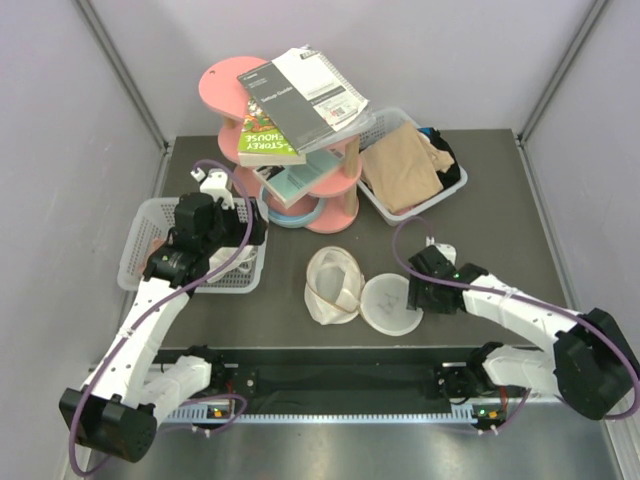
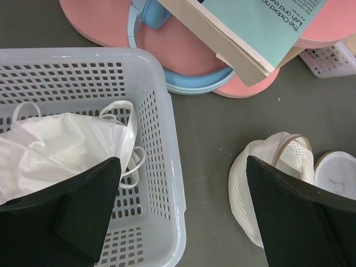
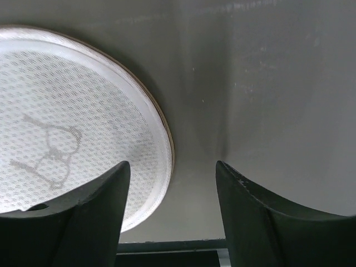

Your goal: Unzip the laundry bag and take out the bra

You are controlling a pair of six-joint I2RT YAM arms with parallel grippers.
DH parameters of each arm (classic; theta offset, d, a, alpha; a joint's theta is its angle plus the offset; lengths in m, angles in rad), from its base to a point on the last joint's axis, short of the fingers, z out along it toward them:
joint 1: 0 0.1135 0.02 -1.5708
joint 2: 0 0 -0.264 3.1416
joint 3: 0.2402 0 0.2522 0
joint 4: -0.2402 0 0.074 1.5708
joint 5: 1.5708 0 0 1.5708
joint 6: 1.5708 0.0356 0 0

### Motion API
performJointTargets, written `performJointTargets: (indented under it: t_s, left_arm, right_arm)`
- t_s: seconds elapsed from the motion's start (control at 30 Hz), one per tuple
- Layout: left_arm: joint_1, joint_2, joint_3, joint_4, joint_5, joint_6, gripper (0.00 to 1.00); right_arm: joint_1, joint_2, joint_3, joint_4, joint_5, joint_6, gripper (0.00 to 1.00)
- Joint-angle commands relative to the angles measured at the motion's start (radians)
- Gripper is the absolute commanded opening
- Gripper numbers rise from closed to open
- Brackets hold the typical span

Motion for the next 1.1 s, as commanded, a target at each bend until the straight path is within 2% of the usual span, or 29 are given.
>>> performJointTargets:
  t_s: [0.0,0.07,0.47,0.57,0.63,0.67,0.7,0.87,1.07]
  left_arm:
    - [0.006,-0.015,-0.005,0.043,0.005,0.014,0.99]
    - [0.006,-0.018,-0.008,0.043,-0.001,0.014,0.99]
    - [0.007,-0.032,-0.013,0.046,-0.007,0.014,0.99]
    - [0.007,-0.035,-0.013,0.048,-0.01,0.014,0.99]
    - [0.007,-0.037,-0.013,0.046,-0.015,0.014,0.99]
    - [0.007,-0.035,-0.016,0.048,-0.013,0.014,0.99]
    - [0.007,-0.037,-0.014,0.046,-0.013,0.014,0.99]
    - [0.007,-0.043,-0.016,0.048,-0.013,0.017,0.99]
    - [0.007,-0.049,-0.021,0.048,-0.006,0.014,0.99]
  right_arm:
    - [-0.009,0.022,0.032,-0.038,-0.022,-0.004,0.59]
    - [-0.009,0.031,0.032,-0.041,-0.022,-0.004,0.59]
    - [-0.006,0.096,0.028,0.016,-0.077,-0.015,0.33]
    - [-0.007,0.105,0.035,0.016,-0.082,-0.023,0.24]
    - [-0.007,0.103,0.043,0.002,-0.077,-0.026,0.13]
    - [-0.009,0.103,0.06,-0.006,-0.071,-0.03,0.03]
    - [-0.009,0.102,0.074,-0.019,-0.057,-0.033,0.0]
    - [-0.01,0.09,0.228,-0.183,0.056,-0.087,0.0]
    - [-0.015,0.102,0.469,-0.429,0.284,-0.173,0.0]
